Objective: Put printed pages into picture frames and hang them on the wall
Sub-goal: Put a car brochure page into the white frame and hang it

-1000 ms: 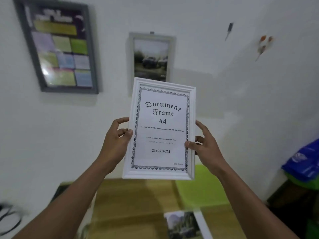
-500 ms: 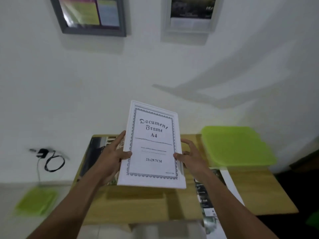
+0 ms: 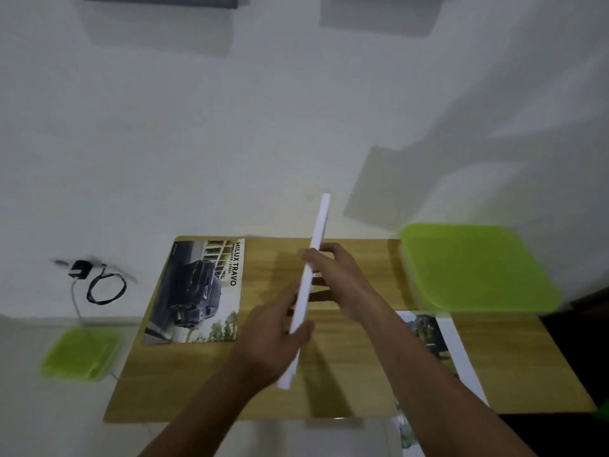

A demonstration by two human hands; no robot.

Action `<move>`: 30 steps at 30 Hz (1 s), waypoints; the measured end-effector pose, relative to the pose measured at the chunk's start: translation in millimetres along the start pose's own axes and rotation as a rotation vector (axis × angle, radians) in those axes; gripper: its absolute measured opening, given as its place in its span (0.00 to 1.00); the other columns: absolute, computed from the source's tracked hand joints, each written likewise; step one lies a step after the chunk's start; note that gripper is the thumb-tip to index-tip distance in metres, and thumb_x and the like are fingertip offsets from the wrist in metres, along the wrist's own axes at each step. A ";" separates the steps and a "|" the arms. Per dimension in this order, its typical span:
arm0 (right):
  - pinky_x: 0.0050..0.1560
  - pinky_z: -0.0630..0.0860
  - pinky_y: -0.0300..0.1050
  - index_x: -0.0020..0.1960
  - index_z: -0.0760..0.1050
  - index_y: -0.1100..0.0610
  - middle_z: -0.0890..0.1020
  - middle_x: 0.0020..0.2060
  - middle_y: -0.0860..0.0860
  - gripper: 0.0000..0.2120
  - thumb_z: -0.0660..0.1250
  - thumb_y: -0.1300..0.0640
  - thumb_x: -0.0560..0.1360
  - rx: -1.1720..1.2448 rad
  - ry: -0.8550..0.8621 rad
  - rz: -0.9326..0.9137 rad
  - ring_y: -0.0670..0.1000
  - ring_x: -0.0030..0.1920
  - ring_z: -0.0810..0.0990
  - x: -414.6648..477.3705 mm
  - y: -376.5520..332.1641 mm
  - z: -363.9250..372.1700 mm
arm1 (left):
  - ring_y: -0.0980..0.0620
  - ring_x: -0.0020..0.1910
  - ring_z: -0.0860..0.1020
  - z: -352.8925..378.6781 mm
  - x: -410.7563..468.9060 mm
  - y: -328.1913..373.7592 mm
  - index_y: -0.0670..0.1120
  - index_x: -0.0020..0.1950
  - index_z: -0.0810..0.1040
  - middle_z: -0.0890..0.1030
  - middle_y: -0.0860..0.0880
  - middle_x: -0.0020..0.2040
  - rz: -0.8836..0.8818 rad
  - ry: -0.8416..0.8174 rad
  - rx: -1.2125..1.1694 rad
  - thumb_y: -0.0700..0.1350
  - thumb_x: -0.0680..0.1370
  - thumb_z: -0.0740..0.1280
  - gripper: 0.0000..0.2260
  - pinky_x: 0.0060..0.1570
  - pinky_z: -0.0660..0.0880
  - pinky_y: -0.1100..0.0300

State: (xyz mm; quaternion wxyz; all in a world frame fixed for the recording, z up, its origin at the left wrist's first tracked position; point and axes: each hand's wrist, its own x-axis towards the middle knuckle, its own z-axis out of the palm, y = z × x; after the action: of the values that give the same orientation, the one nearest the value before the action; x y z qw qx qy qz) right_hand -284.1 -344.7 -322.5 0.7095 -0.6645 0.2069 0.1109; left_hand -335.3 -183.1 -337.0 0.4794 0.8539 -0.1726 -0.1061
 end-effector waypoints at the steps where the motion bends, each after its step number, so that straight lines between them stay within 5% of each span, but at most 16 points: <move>1: 0.43 0.84 0.57 0.62 0.71 0.52 0.81 0.51 0.55 0.17 0.70 0.53 0.75 -0.054 0.036 -0.024 0.57 0.47 0.84 2.9 1.1 -6.0 | 0.68 0.52 0.78 7.7 0.8 0.2 0.71 0.65 0.67 0.80 0.64 0.54 -0.010 -0.028 -0.028 0.50 0.76 0.70 0.24 0.49 0.78 0.68; 4: 0.46 0.83 0.58 0.60 0.71 0.49 0.82 0.50 0.54 0.14 0.60 0.60 0.77 -0.205 0.104 -0.073 0.56 0.47 0.84 11.6 10.2 -28.6 | 0.64 0.58 0.76 26.0 10.1 -18.4 0.65 0.68 0.69 0.77 0.63 0.61 -0.080 0.016 -0.001 0.59 0.76 0.68 0.21 0.59 0.76 0.58; 9: 0.32 0.72 0.44 0.60 0.75 0.44 0.82 0.36 0.51 0.20 0.58 0.65 0.77 -0.067 0.006 -0.014 0.50 0.31 0.78 18.8 31.3 -63.5 | 0.43 0.70 0.68 19.9 51.4 -80.0 0.49 0.76 0.62 0.70 0.45 0.72 -0.386 0.213 0.199 0.54 0.77 0.67 0.30 0.69 0.66 0.44; 18: 0.35 0.73 0.45 0.65 0.66 0.42 0.79 0.38 0.55 0.27 0.60 0.70 0.77 0.081 0.079 0.163 0.51 0.31 0.75 60.6 83.1 -81.0 | 0.44 0.54 0.78 18.4 77.0 -126.6 0.45 0.72 0.71 0.80 0.43 0.60 -0.570 0.064 0.062 0.42 0.71 0.75 0.30 0.59 0.75 0.48; 22: 0.41 0.74 0.45 0.70 0.66 0.45 0.80 0.41 0.54 0.25 0.59 0.67 0.80 -0.097 0.134 0.111 0.51 0.38 0.77 80.3 106.8 -79.9 | 0.45 0.53 0.79 30.8 82.4 -139.6 0.46 0.71 0.71 0.80 0.45 0.59 -0.596 0.083 0.059 0.43 0.70 0.76 0.31 0.57 0.75 0.51; 25: 0.43 0.73 0.38 0.72 0.69 0.50 0.81 0.45 0.50 0.26 0.59 0.69 0.78 -0.296 0.155 0.000 0.46 0.41 0.79 96.5 116.7 -78.5 | 0.48 0.46 0.78 42.6 84.5 -148.9 0.46 0.66 0.76 0.82 0.45 0.55 -0.568 0.081 0.094 0.41 0.71 0.75 0.24 0.43 0.74 0.61; 30: 0.40 0.67 0.36 0.58 0.77 0.56 0.81 0.46 0.50 0.15 0.61 0.68 0.76 -0.654 0.209 -0.073 0.51 0.46 0.78 116.8 129.6 -77.3 | 0.46 0.47 0.81 54.3 88.4 -162.2 0.45 0.63 0.78 0.84 0.45 0.52 -0.536 0.109 0.163 0.43 0.69 0.76 0.24 0.47 0.75 0.58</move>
State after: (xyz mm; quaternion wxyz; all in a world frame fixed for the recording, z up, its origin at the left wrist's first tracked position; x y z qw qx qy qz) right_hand -247.6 -422.9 -492.7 0.4376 -0.8713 0.2082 0.0771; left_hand -241.7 -182.6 -505.3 0.3725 0.9093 0.0772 -0.1686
